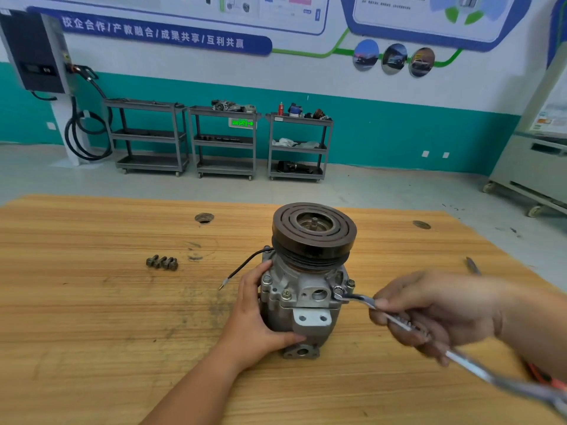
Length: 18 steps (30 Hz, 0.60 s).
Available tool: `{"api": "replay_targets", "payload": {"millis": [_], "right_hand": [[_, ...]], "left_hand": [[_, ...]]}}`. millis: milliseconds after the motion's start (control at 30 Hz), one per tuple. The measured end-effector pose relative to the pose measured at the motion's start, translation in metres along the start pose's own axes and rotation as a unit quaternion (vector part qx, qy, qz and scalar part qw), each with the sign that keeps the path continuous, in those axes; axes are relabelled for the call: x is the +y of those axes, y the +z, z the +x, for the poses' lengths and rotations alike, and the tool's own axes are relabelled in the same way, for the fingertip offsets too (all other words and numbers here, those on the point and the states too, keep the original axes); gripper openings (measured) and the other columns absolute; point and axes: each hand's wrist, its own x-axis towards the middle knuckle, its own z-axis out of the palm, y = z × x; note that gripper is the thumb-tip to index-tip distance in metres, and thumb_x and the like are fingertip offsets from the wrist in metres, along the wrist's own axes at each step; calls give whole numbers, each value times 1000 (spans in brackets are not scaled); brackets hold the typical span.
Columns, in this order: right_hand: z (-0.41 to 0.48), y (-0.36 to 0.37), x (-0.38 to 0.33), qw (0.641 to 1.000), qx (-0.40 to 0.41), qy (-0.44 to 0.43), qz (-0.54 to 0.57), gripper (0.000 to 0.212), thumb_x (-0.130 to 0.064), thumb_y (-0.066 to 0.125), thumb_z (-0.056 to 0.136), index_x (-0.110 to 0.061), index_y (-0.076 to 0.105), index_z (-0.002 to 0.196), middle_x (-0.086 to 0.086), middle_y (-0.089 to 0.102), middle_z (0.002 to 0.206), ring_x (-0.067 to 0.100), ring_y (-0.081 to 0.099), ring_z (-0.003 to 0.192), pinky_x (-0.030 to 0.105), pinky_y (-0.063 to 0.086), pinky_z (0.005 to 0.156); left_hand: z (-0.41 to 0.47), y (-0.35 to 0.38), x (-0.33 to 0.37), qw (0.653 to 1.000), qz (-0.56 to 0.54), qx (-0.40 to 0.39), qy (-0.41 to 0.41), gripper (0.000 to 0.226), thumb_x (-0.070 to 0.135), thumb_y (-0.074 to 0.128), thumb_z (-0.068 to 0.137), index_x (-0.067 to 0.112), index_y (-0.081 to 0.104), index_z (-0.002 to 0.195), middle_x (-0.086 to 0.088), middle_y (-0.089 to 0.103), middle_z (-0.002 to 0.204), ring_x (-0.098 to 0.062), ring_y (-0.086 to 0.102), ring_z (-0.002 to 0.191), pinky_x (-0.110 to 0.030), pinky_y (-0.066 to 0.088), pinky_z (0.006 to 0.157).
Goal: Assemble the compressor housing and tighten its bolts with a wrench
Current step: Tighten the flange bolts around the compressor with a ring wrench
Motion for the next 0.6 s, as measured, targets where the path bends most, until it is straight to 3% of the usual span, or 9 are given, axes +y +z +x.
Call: {"api": "replay_targets", "payload": {"millis": [100, 267, 367, 433, 533, 600], "right_hand": [[14, 34, 29, 982, 43, -75, 167, 19, -14, 56, 85, -4, 66, 73, 20, 62, 60, 27, 65, 47, 29, 52, 38], [55, 85, 35, 920, 90, -218, 312, 26, -16, 53, 73, -1, 71, 62, 27, 67, 70, 35, 69, 58, 30, 52, 38], [69, 103, 33, 874, 107, -273, 389, 26, -14, 53, 68, 4, 70, 62, 29, 66, 68, 36, 68, 54, 32, 51, 34], [68, 108, 35, 846, 124, -304, 420, 20, -8, 54, 64, 5, 69, 63, 29, 66, 68, 35, 67, 51, 33, 49, 31], [54, 102, 46, 831, 133, -331, 427, 16, -5, 65, 59, 6, 71, 69, 30, 67, 71, 32, 66, 47, 34, 50, 32], [42, 93, 51, 845, 108, -335, 402, 46, -7, 90, 42, 1, 75, 85, 24, 67, 71, 30, 65, 49, 37, 54, 40]], "left_hand": [[0, 1, -1, 1000, -1, 5, 7, 115, 52, 89, 38, 71, 15, 125, 8, 35, 143, -10, 42, 130, -40, 39, 109], [1, 4, -2, 999, -21, 23, 19, 104, 52, 84, 44, 68, 20, 124, -3, 40, 140, -18, 47, 127, -47, 41, 106], [1, 3, -1, 999, -7, 29, 14, 94, 63, 73, 50, 61, 21, 128, -2, 41, 137, -16, 48, 123, -34, 42, 104], [1, 3, -1, 999, 15, 28, 17, 97, 65, 75, 48, 68, 16, 125, 0, 41, 138, -13, 48, 124, -22, 40, 100], [0, 3, -2, 1000, -5, 23, 15, 108, 53, 86, 42, 69, 19, 124, 2, 39, 141, -15, 48, 126, -39, 44, 104], [0, 2, -2, 1000, -9, 13, 8, 113, 48, 90, 39, 67, 20, 126, 5, 36, 142, -16, 47, 128, -46, 43, 105]]}}
